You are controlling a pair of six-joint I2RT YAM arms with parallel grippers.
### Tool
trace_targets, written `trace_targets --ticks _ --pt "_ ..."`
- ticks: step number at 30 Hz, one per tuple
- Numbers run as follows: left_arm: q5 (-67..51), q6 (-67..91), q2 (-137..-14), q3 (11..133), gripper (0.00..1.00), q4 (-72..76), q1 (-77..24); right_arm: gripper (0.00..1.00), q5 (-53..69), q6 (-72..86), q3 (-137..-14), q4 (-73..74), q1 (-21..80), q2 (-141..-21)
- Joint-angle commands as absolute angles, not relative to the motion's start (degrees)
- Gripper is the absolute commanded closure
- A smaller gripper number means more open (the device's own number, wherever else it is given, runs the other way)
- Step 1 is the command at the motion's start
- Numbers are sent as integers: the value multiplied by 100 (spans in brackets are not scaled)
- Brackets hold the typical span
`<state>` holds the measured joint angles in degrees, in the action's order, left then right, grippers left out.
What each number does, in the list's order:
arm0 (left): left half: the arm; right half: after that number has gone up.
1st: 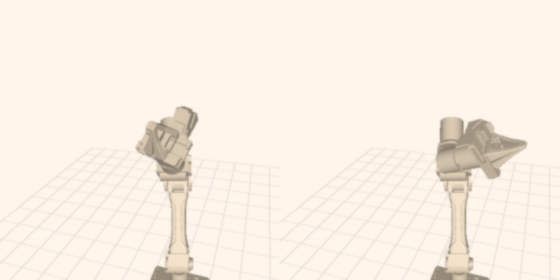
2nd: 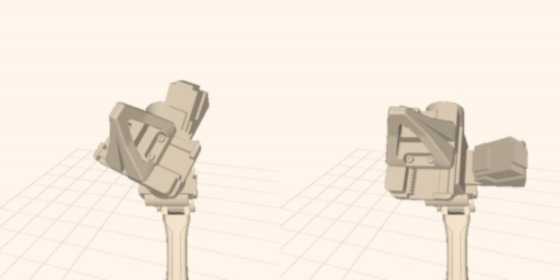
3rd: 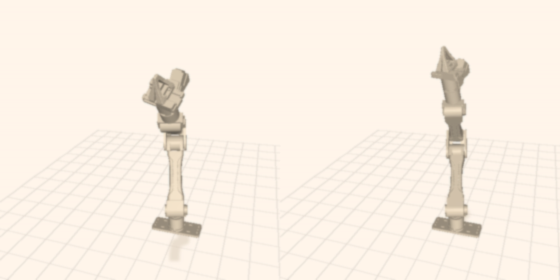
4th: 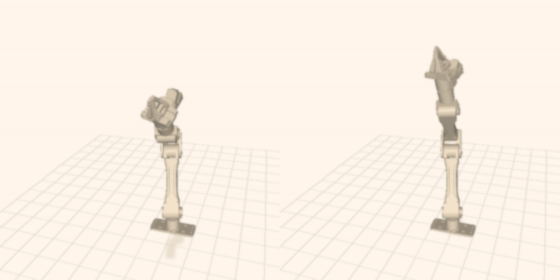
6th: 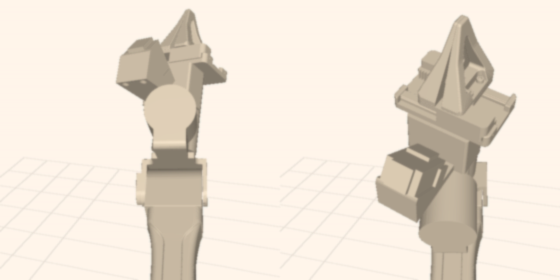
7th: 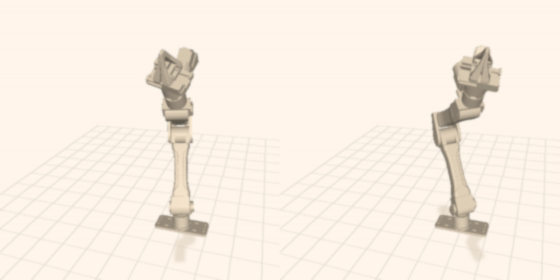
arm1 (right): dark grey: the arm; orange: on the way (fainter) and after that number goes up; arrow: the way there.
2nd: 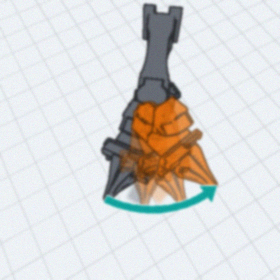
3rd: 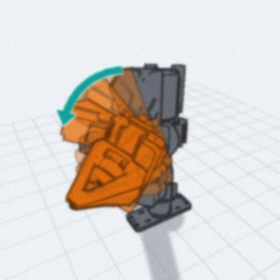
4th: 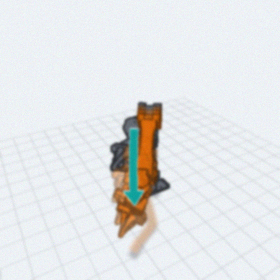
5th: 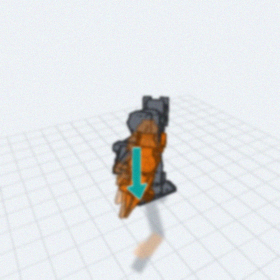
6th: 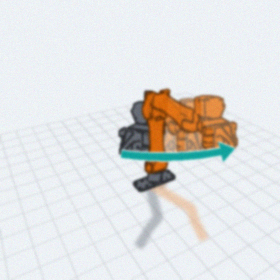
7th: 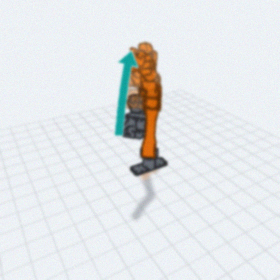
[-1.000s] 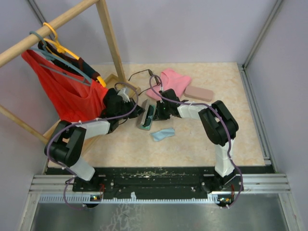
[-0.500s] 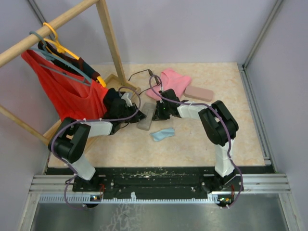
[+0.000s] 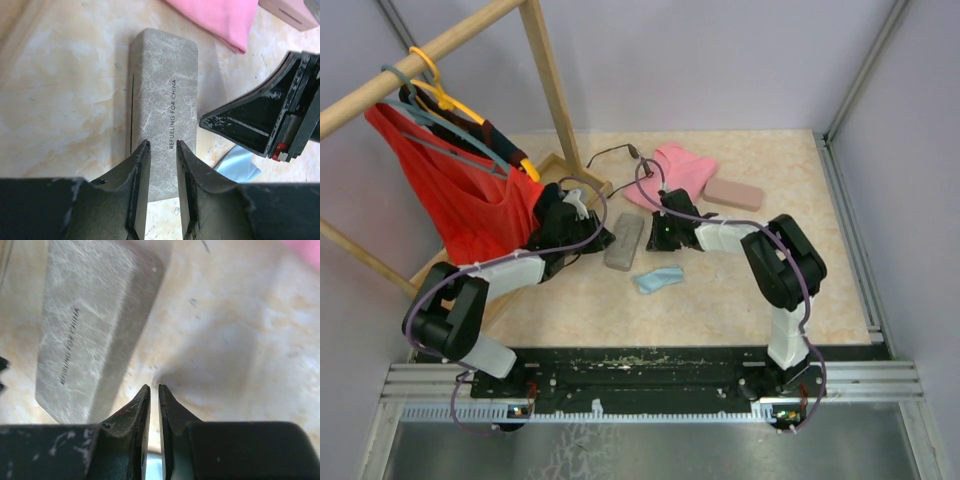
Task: Organize the sunglasses
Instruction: Move the sunglasses case at the center of the board.
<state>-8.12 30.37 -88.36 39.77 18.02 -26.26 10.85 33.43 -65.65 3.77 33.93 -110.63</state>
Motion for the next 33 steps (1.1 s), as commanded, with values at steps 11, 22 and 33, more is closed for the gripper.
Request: trace_targets --ticks 11,22,33 --pt "255 2367 -8639 4673 50 718 -3110 70 -34 2824 -5400 211 3357 -9011" --pt "668 1869 -9107 5410 39 268 -3360 53 -170 3132 -4110 261 3349 -7416" --pt "860 1044 -9720 5957 15 -160 -3487 44 -145 3261 -3456 614 3349 -6265"
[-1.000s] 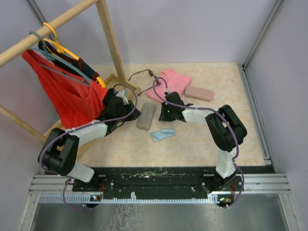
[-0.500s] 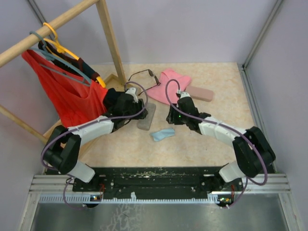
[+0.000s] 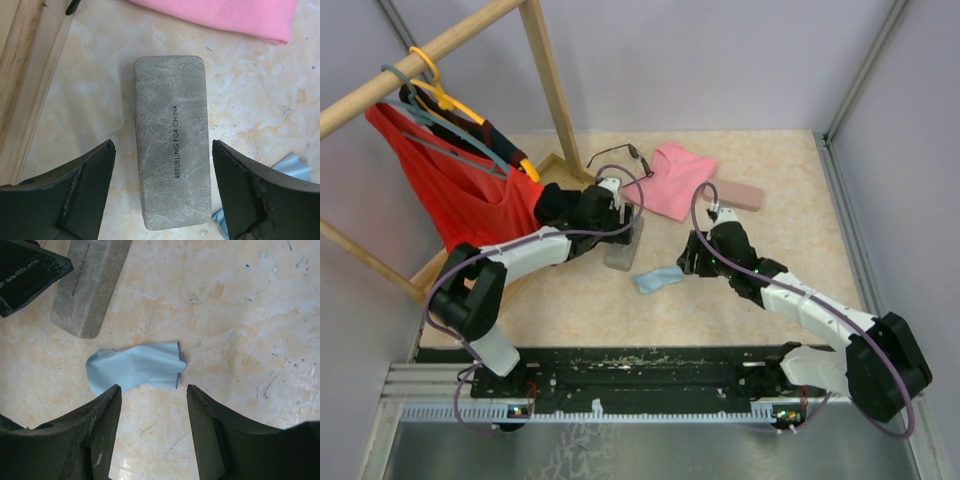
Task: Organize the sunglasses
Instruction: Move the sunglasses case at the center of the board.
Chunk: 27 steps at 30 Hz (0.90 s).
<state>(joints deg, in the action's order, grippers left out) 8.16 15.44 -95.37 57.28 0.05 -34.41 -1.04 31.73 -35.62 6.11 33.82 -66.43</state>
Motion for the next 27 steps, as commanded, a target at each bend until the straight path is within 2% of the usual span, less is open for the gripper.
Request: trace_targets --ticks 1,10,18,22,27 --pt "830 981 -9767 5985 14 -193 -3481 44 -124 3275 -3416 630 3349 -6213" --pt "448 633 -10186 6130 8 -91 -3489 43 54 3252 -3269 714 3349 -6138" --pt "226 673 -10472 6222 8 -38 -3554 43 114 3265 -3248 682 3349 -6170" --pt "463 670 -10581 6288 15 -156 -3603 44 140 3266 -3262 685 3349 -6211" --pt "1135 721 -10449 6278 34 -298 -3599 44 132 3253 -3272 695 3349 -6218"
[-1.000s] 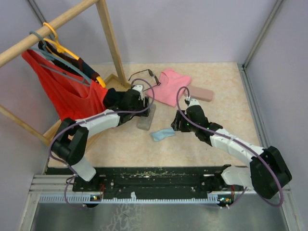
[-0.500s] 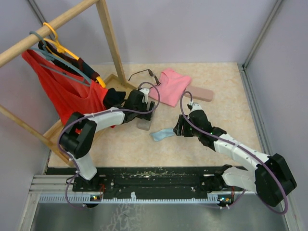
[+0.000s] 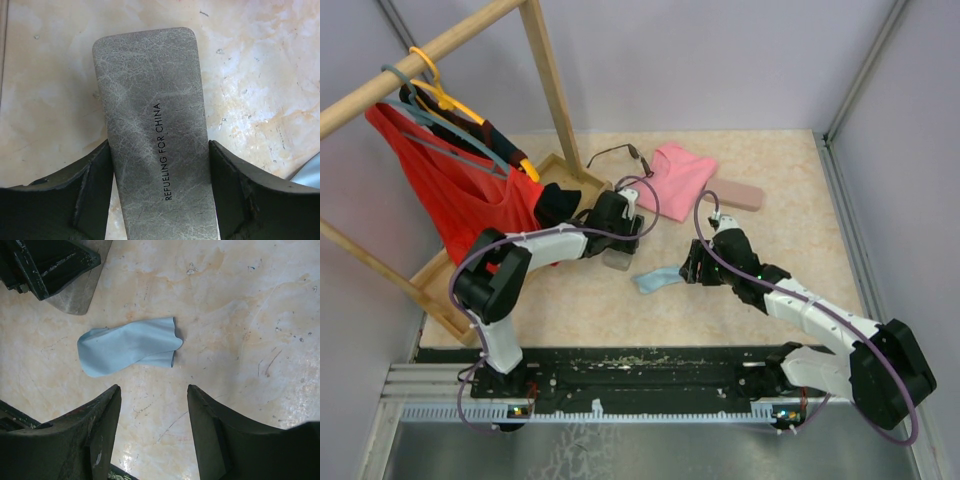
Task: Organize the sunglasses
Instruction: Move the sunglasses case at the center of the board.
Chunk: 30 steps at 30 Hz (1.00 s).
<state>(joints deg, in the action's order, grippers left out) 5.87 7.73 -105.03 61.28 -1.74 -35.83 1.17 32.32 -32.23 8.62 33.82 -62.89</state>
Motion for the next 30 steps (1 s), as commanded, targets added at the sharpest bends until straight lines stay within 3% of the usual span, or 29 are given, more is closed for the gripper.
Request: trace_targets --ticks 1,8,15,22,30 --pt "1249 701 -10409 6265 35 -320 -3595 44 138 3254 -3273 690 3349 -6222" --pt "1760 387 -10118 5972 37 -202 -3358 45 306 3171 -3367 798 3349 -6275" --pt "1410 179 -10045 5790 34 30 -2943 45 373 3122 -3410 889 3349 -6295" --pt "1251 107 -9981 5773 16 39 -2883 45 290 3098 -3447 1025 3349 -6203" --pt "1216 436 -9336 5804 10 -166 -2902 41 -155 3109 -3577 1239 3349 -5873"
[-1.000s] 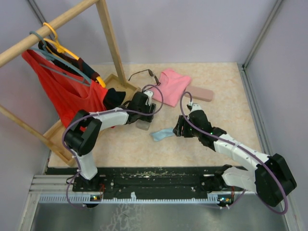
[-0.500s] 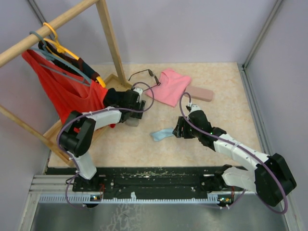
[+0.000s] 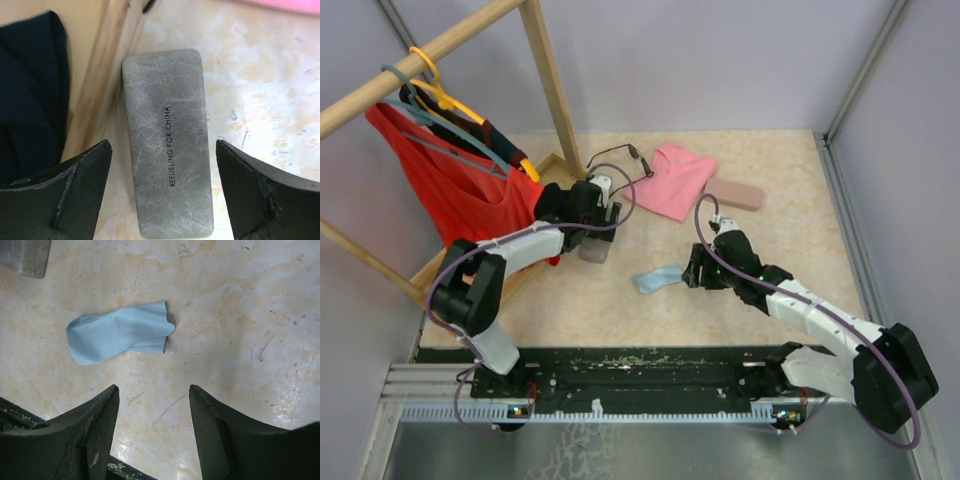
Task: Organize the sunglasses
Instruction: Move the sunglasses case at the center of the board, then move the glasses cleaning cloth to the center of the board.
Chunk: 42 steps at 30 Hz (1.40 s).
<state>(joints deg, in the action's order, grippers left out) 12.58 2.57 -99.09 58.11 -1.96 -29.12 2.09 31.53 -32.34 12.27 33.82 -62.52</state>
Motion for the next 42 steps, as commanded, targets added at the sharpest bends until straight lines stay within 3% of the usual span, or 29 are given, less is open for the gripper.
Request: trace_targets --ticks 1,11,17,27,33,42 --pt "1156 496 -9213 5809 10 -181 -2907 41 -292 3173 -3570 1255 3349 -5787" --pt "1007 1311 -8457 6008 13 -462 -3561 39 -1892 3597 -3699 1770 3212 -5321" --pt "1395 2022 -7829 5672 13 -938 -4440 39 -1565 3320 -4355 1947 2937 -5866" --pt "1424 2270 -6659 4621 12 -1019 -4518 37 -1818 2676 -5886 2320 2219 -7344" --pt "615 2427 -6990 4411 13 -746 -4542 36 -1649 2381 -6807 2689 1970 -8256" --pt "570 3113 -8320 4317 16 -172 -4853 37 -1117 2641 -6287 2200 1969 -7775"
